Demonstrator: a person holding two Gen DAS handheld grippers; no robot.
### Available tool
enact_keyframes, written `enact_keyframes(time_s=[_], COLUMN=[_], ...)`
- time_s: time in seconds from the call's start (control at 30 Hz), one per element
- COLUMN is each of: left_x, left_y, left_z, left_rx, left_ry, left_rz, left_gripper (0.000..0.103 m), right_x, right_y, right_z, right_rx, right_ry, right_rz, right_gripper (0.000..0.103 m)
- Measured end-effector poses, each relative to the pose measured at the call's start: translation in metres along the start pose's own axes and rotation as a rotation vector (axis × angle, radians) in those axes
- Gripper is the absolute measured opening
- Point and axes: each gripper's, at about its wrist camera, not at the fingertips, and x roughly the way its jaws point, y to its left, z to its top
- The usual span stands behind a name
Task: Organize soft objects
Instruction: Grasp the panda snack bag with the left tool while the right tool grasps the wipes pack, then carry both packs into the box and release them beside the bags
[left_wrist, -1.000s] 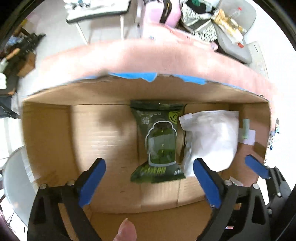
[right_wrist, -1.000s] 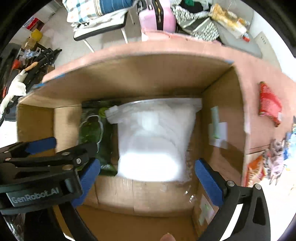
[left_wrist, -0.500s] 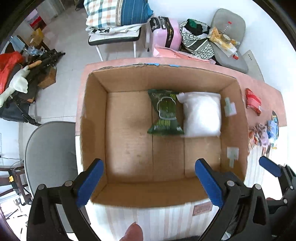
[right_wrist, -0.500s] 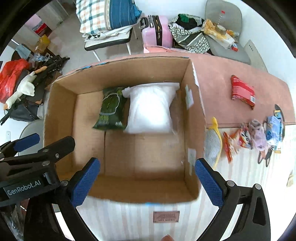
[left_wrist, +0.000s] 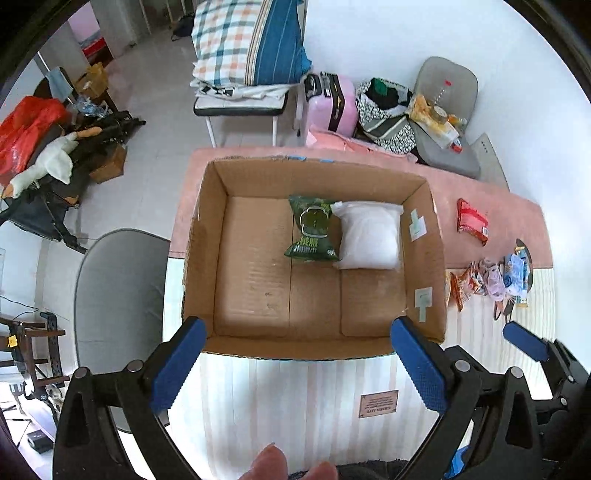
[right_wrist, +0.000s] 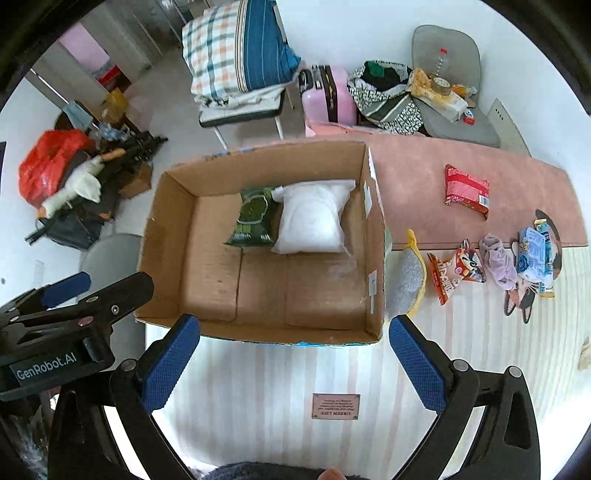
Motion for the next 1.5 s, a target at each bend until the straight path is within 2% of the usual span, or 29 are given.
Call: enact_keyframes(time_s=[0.07,0.2,0.3,0.43,0.57,0.7,0.8,1.0,1.07,1.13,1.2,1.23,1.27,1.33,1.37,1.47,1.5], left_x=[-0.007,-0.015,-0.009,0.013,0.057,0.118,0.168,0.249,0.269,0.279,0.289,0.292,0.295,0.299,0.3,0.304,0.305], left_y=[-0.015,-0.062,-0.109,-0.181,-0.261,-0.331,-0.365,-0.398,-0.4,-0.402,-0.4,-0.398,-0.394,-0.381,-0.372,-0.34,-0.334], left_z=[0.001,0.005,0.011,0.019,0.024,0.021,0.016,-0.002,-0.005,-0.007,-0.004,-0.002,0.003,0.016,0.024,0.042,0.044], left_rx=[0.01,0.092,0.17,0.311,0.501,0.698,0.802,0.936,0.941,0.934,0.883,0.843,0.776,0.61,0.504,0.207,0.161], left_ry=[-0.025,-0.064,-0.064,-0.025,0.045,0.122,0.202,0.363,0.401,0.425,0.476,0.502,0.532,0.575,0.6,0.643,0.65], left_rz=[0.007,0.002,-0.032,-0.036,0.003,0.075,0.122,0.184,0.205,0.21,0.204,0.192,0.166,0.12,0.079,-0.005,-0.03], left_gripper=[0.103,0.103,0.103,0.103,0.103,0.103,0.102,0.102,0.099,0.089,0.061,0.058,0.054,0.053,0.053,0.053,0.053], right_x=[-0.007,-0.019,-0.024,-0.029,-0.026,-0.011,0.012,0.063,0.083,0.107,0.128,0.14,0.148,0.166,0.171,0.175,0.176], right_y=[-0.016,-0.057,-0.107,-0.195,-0.282,-0.358,-0.415,-0.483,-0.493,-0.504,-0.51,-0.514,-0.515,-0.518,-0.518,-0.513,-0.511], right_z=[0.0,0.003,0.006,0.007,0.008,0.012,0.02,0.038,0.046,0.057,0.064,0.067,0.069,0.072,0.072,0.073,0.072], right_rx=[0.018,0.043,0.094,0.198,0.295,0.367,0.418,0.508,0.511,0.505,0.496,0.491,0.488,0.475,0.466,0.424,0.418], right_ry=[-0.025,-0.061,-0.044,-0.013,0.019,0.059,0.1,0.169,0.196,0.229,0.267,0.283,0.298,0.336,0.35,0.366,0.375], right_rz=[0.028,-0.007,-0.03,-0.1,-0.156,-0.208,-0.217,-0.178,-0.169,-0.157,-0.15,-0.144,-0.144,-0.142,-0.143,-0.172,-0.166], right_gripper=[0.103,0.103,0.103,0.103,0.103,0.103,0.103,0.103,0.103,0.103,0.102,0.101,0.098,0.088,0.079,0.064,0.063])
